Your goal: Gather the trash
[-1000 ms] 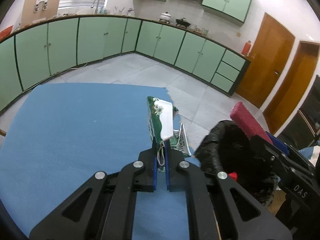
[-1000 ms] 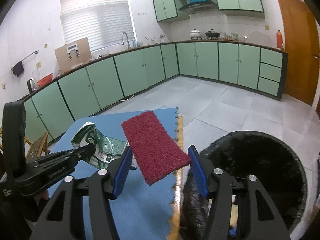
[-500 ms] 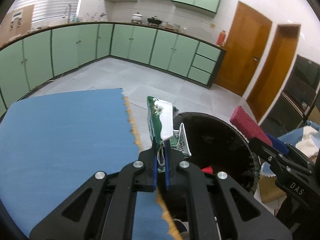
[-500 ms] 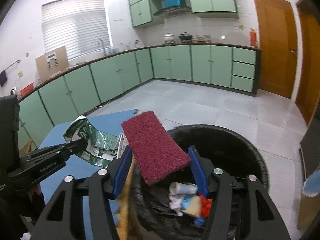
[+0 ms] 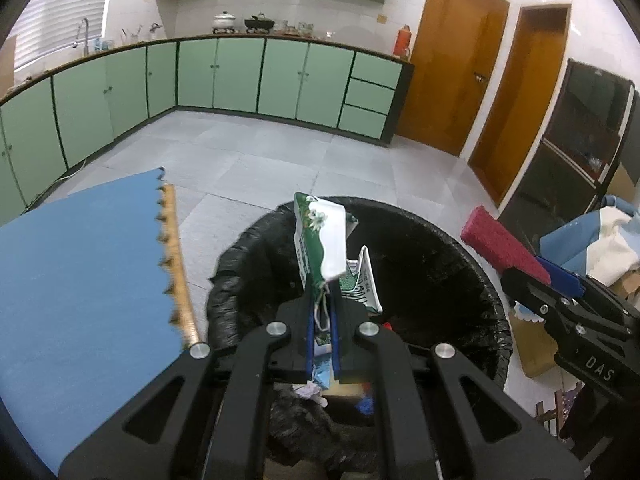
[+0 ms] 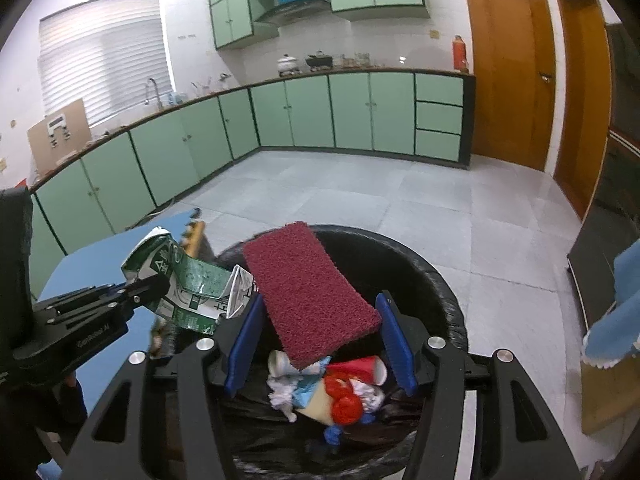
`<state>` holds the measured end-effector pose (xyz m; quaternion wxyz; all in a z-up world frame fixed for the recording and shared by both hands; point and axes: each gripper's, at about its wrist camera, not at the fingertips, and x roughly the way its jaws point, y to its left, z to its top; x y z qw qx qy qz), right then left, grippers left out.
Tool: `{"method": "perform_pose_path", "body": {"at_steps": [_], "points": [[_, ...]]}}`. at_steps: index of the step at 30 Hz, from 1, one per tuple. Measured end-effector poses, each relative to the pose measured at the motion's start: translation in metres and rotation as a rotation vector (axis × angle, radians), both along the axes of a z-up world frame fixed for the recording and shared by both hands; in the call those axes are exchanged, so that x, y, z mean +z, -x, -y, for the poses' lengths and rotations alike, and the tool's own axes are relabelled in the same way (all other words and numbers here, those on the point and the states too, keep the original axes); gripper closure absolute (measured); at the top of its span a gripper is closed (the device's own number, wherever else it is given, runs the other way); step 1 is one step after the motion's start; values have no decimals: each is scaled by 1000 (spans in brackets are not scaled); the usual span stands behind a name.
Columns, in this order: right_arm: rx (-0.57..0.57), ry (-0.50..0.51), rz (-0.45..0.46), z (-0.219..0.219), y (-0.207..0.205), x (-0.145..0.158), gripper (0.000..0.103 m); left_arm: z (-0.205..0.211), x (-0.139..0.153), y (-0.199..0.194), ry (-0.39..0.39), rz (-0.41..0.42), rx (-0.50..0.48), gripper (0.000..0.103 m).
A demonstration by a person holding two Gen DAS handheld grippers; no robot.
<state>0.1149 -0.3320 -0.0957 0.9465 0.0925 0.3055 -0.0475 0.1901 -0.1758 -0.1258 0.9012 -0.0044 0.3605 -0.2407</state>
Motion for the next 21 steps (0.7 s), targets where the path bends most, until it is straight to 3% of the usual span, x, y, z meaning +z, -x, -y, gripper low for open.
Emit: {"method": "perform_pose_path", "body": {"at_steps": [6, 8, 10, 12, 14, 17, 19, 21], "points": [[-13, -10, -45, 18, -15, -25, 45, 22, -20, -16, -26, -54, -28, 95], [-13, -10, -66, 24, -20, -33, 42, 25, -26, -23, -19, -88, -34, 89], [-16, -7, -81, 24, -22, -38, 34, 25, -28, -23, -13, -96, -32, 72], [-20, -2, -86, 22, -22, -40, 30, 23, -26, -22, -11, -90, -36, 68], [-30, 3, -85, 22, -19, -41, 17, 19, -25, -20, -19, -79, -35, 58], [-45, -4, -76, 22, -13, -39, 9, 13, -17, -18, -11, -72, -24, 43], [-48, -23, -70, 21, -8, -35, 6, 5, -9, -14, -6, -55, -9, 25], [-45, -32, -59, 18, -1, -28, 6, -2, -3, -8, 3, -39, -7, 21]]}}
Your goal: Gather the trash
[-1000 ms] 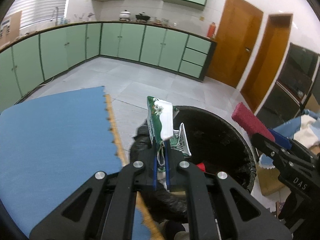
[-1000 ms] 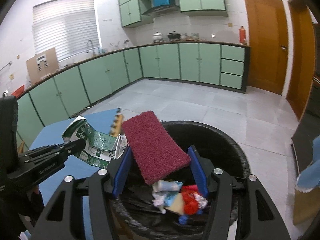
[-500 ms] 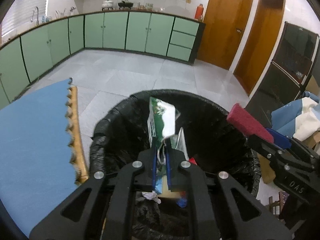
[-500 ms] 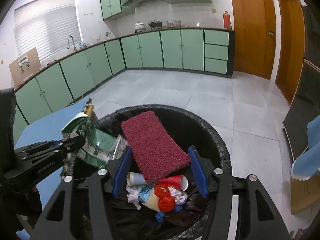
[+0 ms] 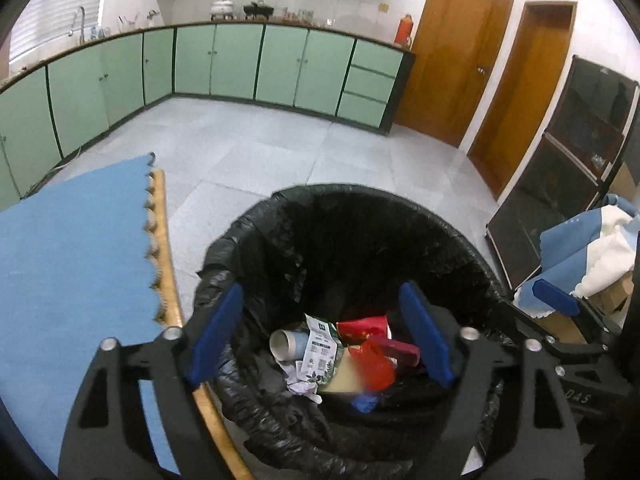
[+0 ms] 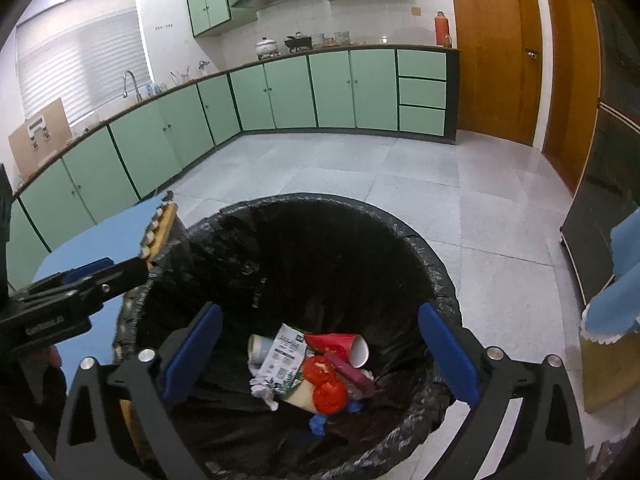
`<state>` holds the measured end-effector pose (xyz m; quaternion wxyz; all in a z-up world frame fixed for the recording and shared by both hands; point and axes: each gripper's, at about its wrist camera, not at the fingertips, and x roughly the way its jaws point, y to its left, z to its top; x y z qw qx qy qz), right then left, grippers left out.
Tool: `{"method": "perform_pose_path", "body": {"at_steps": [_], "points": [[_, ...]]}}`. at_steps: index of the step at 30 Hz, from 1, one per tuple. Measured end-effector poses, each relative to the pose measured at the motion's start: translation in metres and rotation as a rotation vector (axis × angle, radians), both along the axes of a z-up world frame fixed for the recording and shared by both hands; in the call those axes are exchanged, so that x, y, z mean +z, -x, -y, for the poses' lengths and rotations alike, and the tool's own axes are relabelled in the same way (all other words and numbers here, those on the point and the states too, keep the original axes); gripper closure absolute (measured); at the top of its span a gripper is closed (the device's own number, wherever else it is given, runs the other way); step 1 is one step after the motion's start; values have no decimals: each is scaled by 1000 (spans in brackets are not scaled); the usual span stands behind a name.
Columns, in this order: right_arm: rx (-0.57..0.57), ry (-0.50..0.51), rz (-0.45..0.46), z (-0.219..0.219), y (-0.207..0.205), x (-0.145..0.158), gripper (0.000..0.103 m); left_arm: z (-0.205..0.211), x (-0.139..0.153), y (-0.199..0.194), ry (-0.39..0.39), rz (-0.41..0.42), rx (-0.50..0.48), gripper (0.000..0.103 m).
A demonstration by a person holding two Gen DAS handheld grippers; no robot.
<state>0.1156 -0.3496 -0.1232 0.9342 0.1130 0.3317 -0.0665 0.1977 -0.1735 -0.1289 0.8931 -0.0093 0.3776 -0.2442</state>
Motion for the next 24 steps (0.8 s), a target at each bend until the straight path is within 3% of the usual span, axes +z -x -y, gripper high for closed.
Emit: {"method": "perform_pose_path", "body": {"at_steps": [3, 10, 24], "points": [[8, -5, 15, -4, 9, 11, 6, -16, 13, 12, 5, 18, 16, 14], [70, 12, 49, -29, 30, 48, 6, -53, 43, 41, -8, 57, 73, 10], [156, 43, 95, -76, 70, 101, 6, -114, 86, 101, -38, 92, 189, 8]]}}
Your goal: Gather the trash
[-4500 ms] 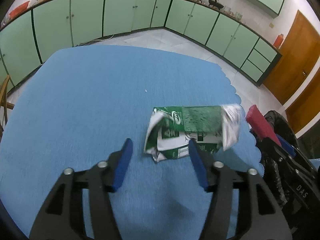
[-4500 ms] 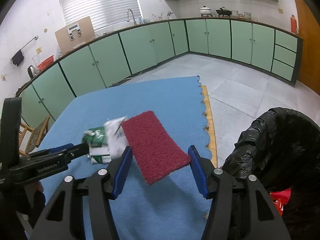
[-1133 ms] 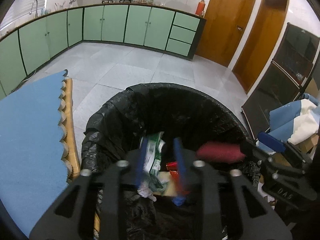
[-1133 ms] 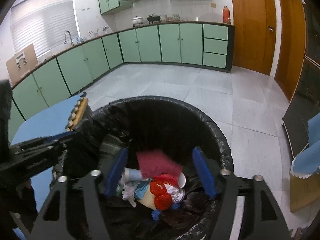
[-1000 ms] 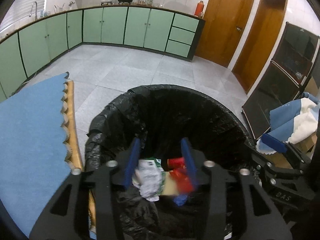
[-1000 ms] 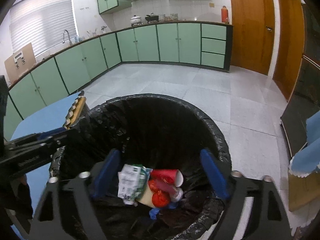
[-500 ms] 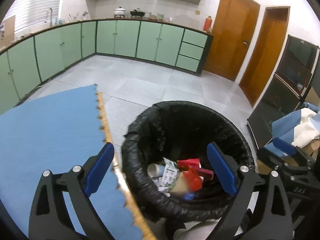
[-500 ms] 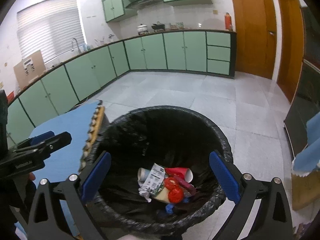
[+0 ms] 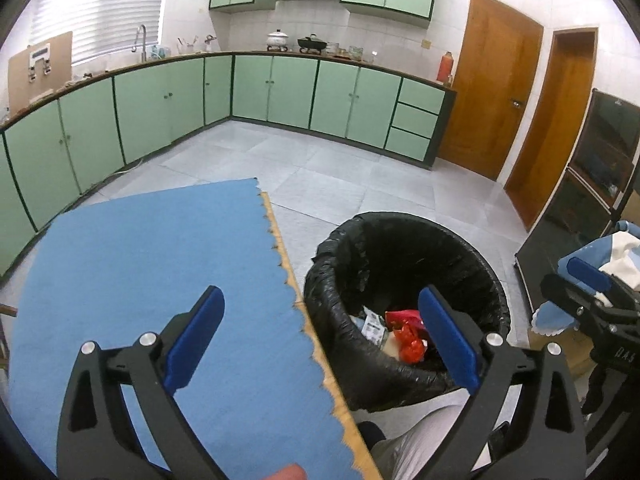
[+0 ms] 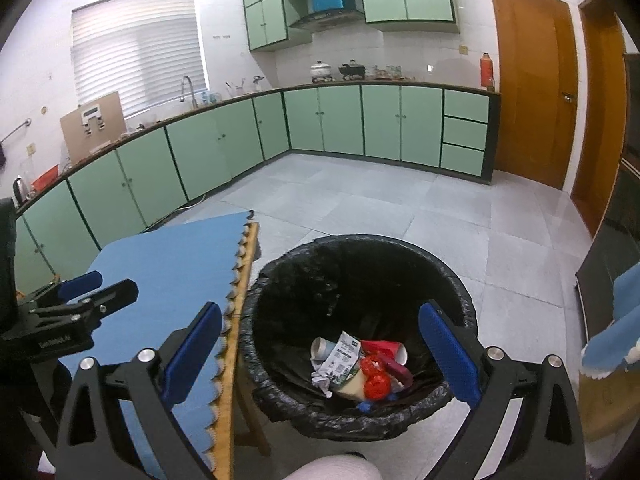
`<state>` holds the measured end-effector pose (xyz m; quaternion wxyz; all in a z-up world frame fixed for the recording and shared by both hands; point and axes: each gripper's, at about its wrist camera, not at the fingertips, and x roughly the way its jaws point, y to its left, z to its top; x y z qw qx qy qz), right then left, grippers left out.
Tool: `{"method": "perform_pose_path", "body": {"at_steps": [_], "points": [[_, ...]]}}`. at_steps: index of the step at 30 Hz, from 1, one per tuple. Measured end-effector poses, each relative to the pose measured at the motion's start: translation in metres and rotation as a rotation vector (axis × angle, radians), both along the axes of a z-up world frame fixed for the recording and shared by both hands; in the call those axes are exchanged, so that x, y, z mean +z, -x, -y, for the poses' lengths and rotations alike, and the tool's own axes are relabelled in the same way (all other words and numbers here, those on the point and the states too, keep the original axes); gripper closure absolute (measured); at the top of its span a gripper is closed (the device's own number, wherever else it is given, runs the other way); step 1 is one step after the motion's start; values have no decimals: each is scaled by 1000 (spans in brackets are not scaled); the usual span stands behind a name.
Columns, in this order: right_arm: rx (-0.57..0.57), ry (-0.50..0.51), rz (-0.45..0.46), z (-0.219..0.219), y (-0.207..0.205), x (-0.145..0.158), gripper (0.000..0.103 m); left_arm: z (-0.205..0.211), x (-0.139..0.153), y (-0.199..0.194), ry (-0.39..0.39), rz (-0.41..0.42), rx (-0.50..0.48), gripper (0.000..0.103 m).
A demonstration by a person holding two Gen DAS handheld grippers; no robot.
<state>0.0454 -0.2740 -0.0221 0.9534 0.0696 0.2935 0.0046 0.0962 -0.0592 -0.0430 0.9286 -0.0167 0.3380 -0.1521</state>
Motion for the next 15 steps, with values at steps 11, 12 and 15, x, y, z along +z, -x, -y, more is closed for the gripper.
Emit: {"method": "perform_pose_path", "body": {"at_steps": [11, 12, 15], "points": [[43, 26, 45, -23, 20, 22, 6, -15, 25, 33, -7, 43, 18, 6], [44, 29, 48, -25, 21, 22, 6, -15, 27, 35, -6, 49, 19, 6], [53, 28, 57, -27, 24, 26, 6, -17, 31, 41, -11, 70, 21, 6]]}}
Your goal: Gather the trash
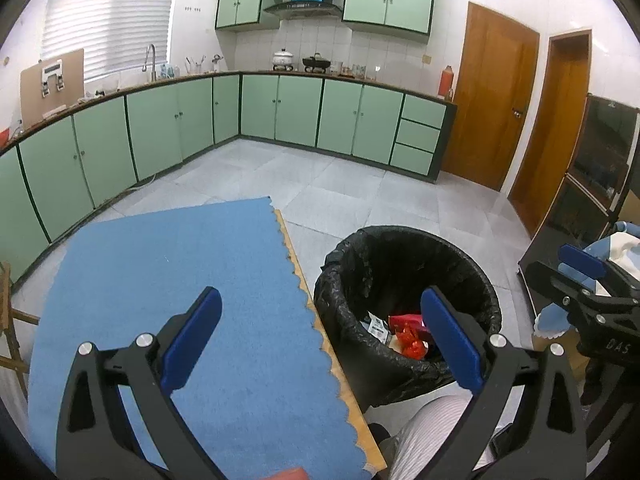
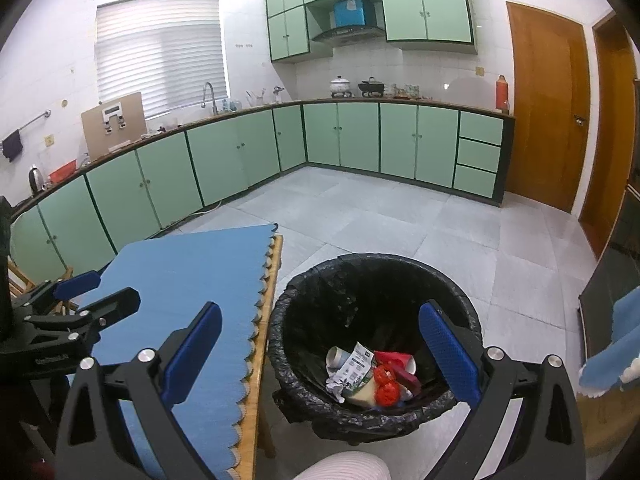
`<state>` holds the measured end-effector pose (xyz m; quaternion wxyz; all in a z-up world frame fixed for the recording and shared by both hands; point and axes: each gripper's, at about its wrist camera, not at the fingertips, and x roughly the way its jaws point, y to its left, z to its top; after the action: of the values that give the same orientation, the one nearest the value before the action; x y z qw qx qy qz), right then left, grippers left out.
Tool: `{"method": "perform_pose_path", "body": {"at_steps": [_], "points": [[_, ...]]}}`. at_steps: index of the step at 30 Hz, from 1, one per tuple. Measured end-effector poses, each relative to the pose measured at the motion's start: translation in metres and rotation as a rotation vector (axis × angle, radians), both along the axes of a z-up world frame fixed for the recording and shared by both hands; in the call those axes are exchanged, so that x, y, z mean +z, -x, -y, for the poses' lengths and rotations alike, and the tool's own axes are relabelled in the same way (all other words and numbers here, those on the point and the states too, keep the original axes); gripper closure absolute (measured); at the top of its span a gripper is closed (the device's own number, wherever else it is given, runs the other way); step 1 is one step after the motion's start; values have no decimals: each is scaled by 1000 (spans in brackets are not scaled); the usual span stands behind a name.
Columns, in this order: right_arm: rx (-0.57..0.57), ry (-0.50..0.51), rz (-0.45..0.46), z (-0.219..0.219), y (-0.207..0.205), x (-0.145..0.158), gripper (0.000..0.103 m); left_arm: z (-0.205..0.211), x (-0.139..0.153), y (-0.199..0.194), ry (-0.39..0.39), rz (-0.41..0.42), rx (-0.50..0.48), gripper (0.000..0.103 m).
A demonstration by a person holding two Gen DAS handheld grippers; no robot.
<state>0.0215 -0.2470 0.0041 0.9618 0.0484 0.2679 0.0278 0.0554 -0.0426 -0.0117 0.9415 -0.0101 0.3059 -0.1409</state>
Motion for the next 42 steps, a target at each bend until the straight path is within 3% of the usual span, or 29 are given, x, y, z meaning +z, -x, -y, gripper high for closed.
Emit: {"method": "perform_pose_path", "body": {"at_steps": [18, 42], "points": [[16, 17, 29, -10, 9, 11, 6, -11, 15, 18, 5, 52, 8, 6], [26, 19, 43, -12, 8, 13, 6, -14, 20, 22, 2, 63, 16, 6]]}}
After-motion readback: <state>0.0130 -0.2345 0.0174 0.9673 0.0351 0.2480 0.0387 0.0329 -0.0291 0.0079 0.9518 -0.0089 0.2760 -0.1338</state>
